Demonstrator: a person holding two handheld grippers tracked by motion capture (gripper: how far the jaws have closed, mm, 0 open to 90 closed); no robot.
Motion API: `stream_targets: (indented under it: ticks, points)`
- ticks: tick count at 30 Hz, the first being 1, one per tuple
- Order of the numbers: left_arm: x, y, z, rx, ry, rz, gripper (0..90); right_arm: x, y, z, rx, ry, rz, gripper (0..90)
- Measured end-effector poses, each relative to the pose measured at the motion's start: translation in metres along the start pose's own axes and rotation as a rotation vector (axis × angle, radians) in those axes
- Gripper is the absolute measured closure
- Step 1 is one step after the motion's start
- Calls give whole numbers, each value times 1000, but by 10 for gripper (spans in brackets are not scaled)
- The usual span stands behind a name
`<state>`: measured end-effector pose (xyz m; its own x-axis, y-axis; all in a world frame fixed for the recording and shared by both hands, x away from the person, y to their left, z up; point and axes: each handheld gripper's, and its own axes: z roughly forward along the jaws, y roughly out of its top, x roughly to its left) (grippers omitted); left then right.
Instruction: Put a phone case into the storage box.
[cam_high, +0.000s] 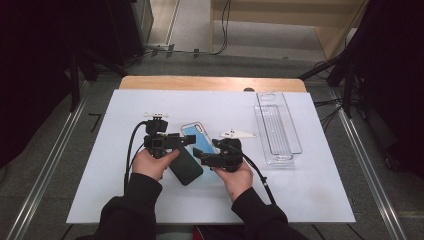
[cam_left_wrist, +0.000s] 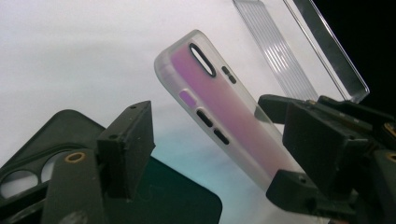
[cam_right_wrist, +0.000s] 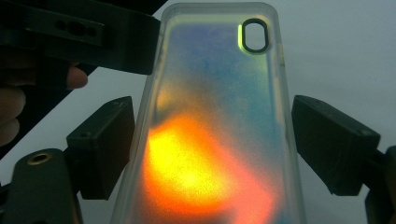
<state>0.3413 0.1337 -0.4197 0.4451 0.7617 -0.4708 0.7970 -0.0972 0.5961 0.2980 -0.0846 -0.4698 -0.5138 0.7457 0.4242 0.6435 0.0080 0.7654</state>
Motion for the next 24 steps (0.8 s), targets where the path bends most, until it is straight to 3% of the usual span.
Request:
stream_targets:
  ticks: [9, 13, 22, 24]
  points:
    - [3, 7, 9, -13, -10, -85, 346, 6, -2, 6, -56, 21, 39, 147]
    - [3, 8, 12, -10, -18, -111, 431, 9, -4, 8, -72, 28, 48, 147]
    - [9, 8, 12, -14, -85, -186, 794, 14, -6, 12, -130, 45, 25, 146]
    - [10, 8, 11, -21, -107, -206, 829, 14, -6, 12, -136, 42, 12, 146]
